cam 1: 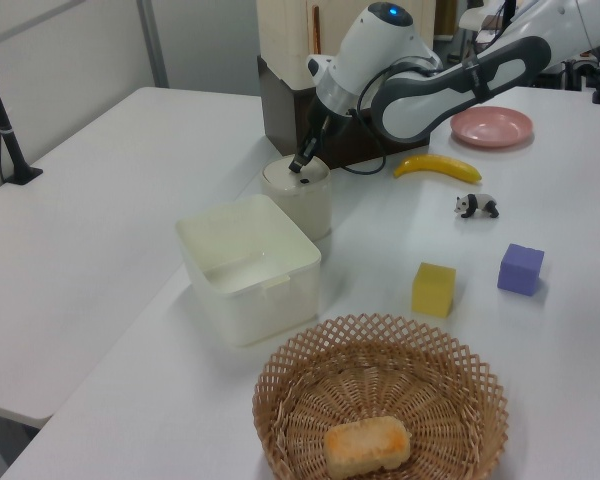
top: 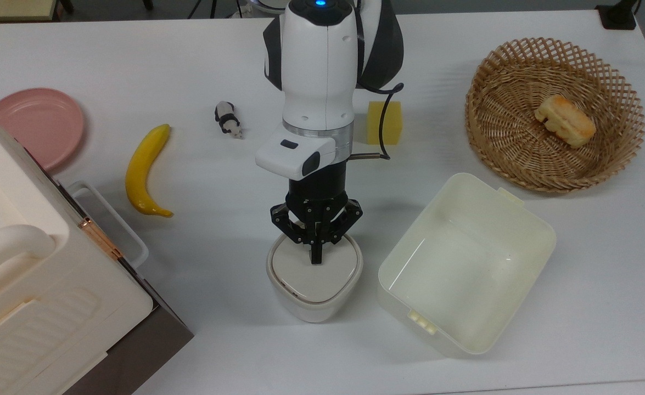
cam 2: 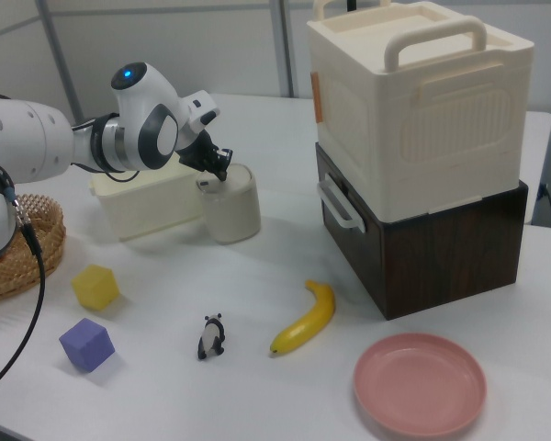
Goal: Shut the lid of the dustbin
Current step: 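Press the lid flat onto the dustbin with the gripper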
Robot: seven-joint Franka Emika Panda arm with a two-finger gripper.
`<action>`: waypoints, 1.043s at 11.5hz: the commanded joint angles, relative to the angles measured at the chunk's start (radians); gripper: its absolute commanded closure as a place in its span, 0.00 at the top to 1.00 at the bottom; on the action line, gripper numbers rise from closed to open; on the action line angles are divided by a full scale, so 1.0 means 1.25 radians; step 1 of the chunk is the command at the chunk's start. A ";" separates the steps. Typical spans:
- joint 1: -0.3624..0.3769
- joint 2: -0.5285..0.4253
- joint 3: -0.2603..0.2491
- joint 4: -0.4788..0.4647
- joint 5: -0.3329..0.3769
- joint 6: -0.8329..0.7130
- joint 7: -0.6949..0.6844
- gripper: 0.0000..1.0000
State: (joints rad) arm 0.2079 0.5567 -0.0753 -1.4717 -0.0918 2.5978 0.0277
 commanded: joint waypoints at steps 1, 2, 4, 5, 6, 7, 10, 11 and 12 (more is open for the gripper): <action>0.025 0.001 -0.004 -0.042 -0.009 -0.017 -0.010 0.02; 0.026 0.007 -0.004 -0.044 -0.010 -0.015 -0.011 0.02; 0.026 0.015 -0.004 -0.042 -0.010 -0.015 -0.016 0.02; 0.026 0.011 -0.004 -0.040 -0.009 -0.015 -0.014 0.02; 0.025 0.001 -0.004 -0.036 0.000 -0.017 -0.008 0.02; 0.018 -0.017 -0.004 -0.036 0.006 -0.019 0.005 0.02; 0.017 -0.066 -0.010 -0.035 0.006 -0.112 0.045 0.04; 0.017 -0.092 -0.010 -0.035 0.006 -0.178 0.051 0.05; 0.020 -0.120 -0.009 -0.035 0.007 -0.255 0.051 0.11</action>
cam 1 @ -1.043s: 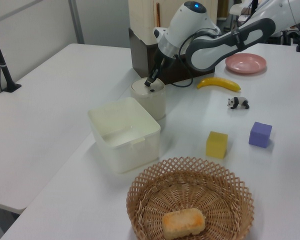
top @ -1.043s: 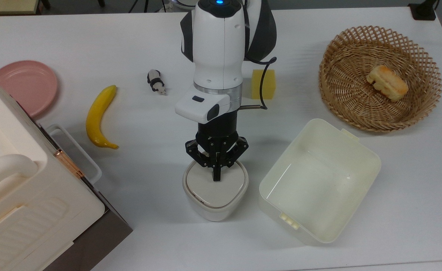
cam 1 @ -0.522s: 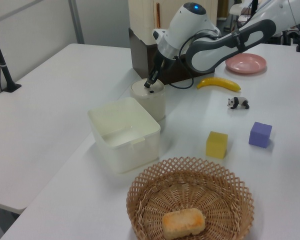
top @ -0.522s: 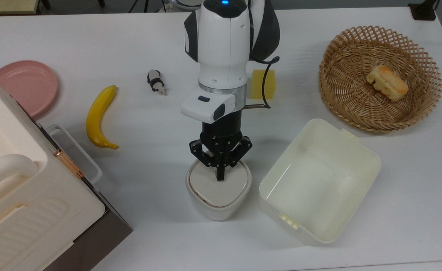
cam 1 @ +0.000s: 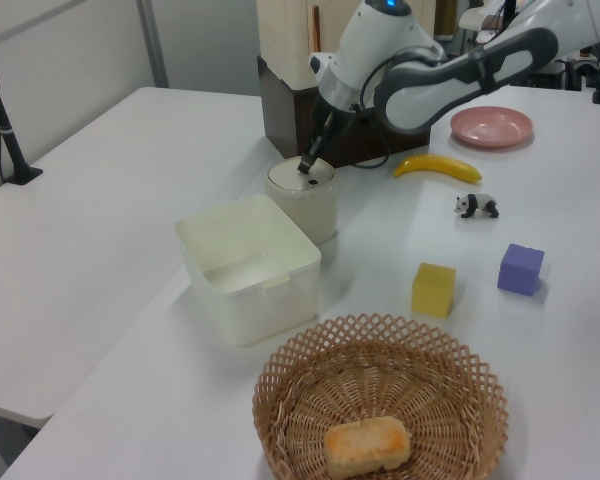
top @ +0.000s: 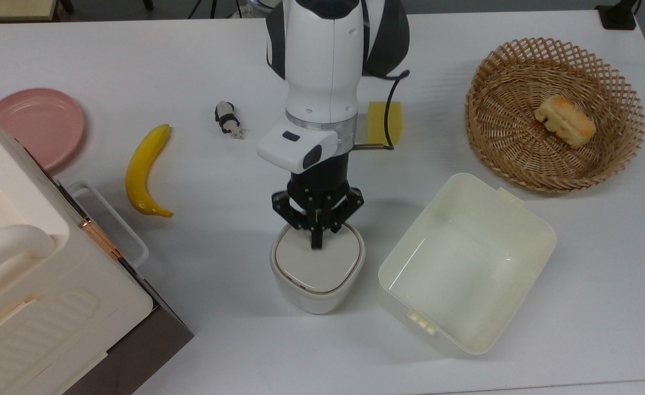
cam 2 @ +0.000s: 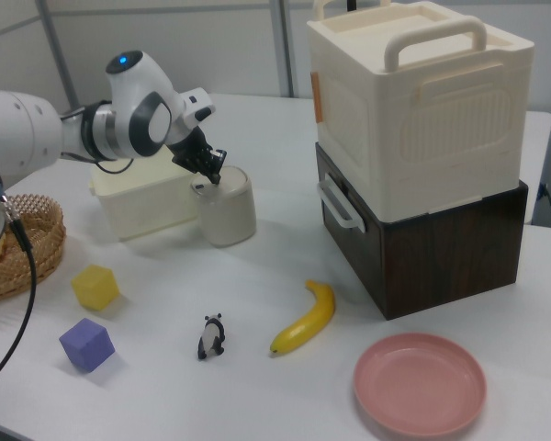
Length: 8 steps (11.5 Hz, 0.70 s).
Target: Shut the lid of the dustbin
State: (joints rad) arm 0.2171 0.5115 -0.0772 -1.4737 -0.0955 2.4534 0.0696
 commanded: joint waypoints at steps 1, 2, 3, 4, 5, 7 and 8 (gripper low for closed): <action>0.018 -0.112 -0.005 -0.034 0.013 -0.221 0.019 0.19; 0.021 -0.138 -0.003 -0.034 0.013 -0.302 0.019 0.30; 0.023 -0.162 -0.002 -0.034 0.013 -0.380 0.022 0.53; 0.024 -0.183 -0.002 -0.034 0.013 -0.455 0.034 0.89; 0.036 -0.199 -0.002 -0.034 0.011 -0.513 0.058 1.00; 0.046 -0.215 -0.002 -0.036 0.010 -0.573 0.069 1.00; 0.047 -0.220 -0.002 -0.037 0.010 -0.594 0.069 1.00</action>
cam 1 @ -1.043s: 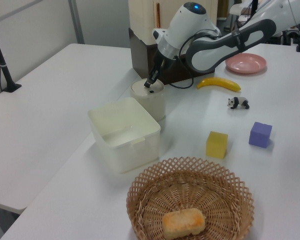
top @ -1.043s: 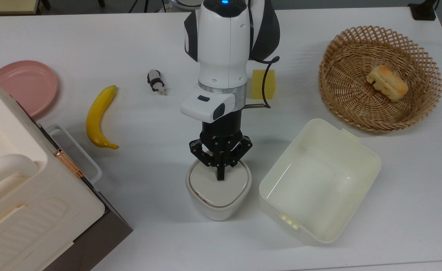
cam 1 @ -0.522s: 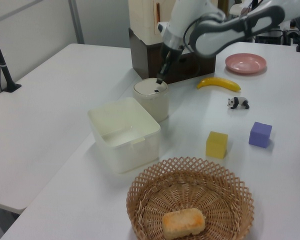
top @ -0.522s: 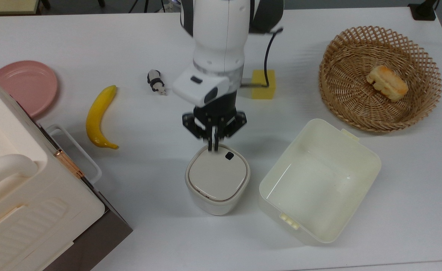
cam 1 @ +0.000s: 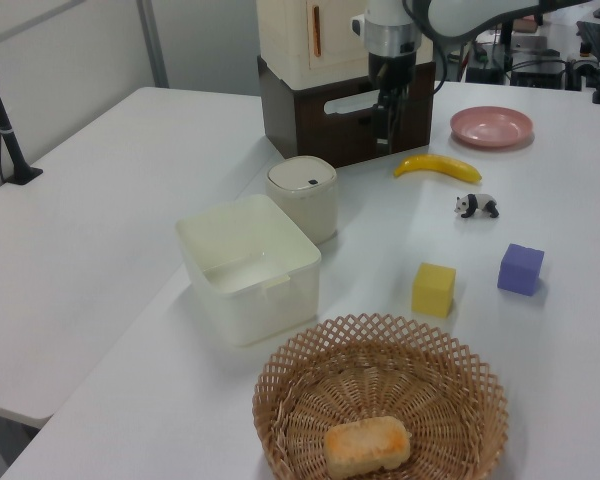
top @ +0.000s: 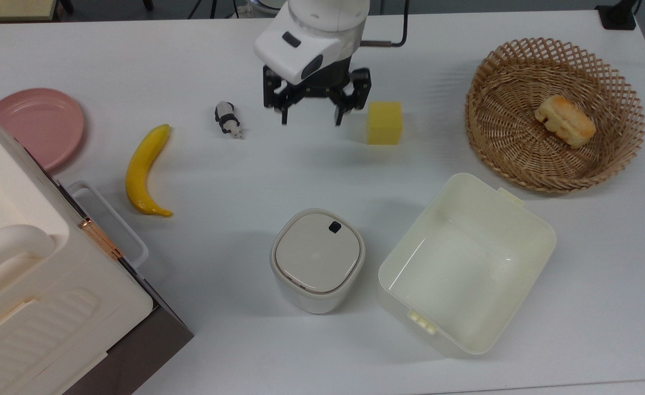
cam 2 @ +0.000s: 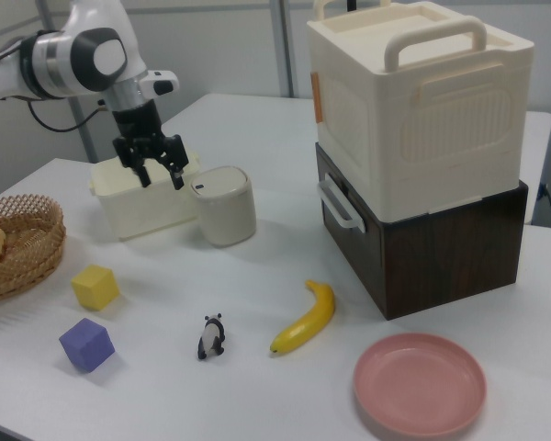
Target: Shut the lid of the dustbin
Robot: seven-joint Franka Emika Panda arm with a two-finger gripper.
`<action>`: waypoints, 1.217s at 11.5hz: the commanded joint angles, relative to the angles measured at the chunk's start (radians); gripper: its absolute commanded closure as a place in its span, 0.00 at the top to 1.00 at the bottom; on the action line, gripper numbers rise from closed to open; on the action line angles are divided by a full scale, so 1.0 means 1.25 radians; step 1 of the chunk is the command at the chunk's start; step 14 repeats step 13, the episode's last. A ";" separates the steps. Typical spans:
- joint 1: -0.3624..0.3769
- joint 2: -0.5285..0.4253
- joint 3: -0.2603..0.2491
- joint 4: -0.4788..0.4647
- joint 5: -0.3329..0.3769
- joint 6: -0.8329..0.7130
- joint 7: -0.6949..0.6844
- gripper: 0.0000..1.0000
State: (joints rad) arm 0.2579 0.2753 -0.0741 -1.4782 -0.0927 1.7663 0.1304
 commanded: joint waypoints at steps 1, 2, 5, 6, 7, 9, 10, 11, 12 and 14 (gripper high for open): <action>0.015 -0.037 -0.005 -0.036 0.008 -0.048 0.021 1.00; 0.011 -0.048 -0.005 -0.038 0.008 -0.052 0.020 1.00; 0.000 -0.086 -0.012 -0.072 0.009 -0.052 0.024 1.00; -0.005 -0.102 -0.013 -0.081 0.010 -0.052 0.029 1.00; -0.012 -0.116 -0.013 -0.086 0.018 -0.052 0.031 1.00; -0.015 -0.138 -0.013 -0.108 0.019 -0.051 0.039 1.00; -0.015 -0.138 -0.013 -0.108 0.019 -0.051 0.061 1.00; -0.015 -0.137 -0.013 -0.108 0.019 -0.050 0.077 1.00; -0.017 -0.138 -0.013 -0.108 0.019 -0.051 0.080 1.00; -0.023 -0.138 -0.013 -0.107 0.020 -0.051 0.080 1.00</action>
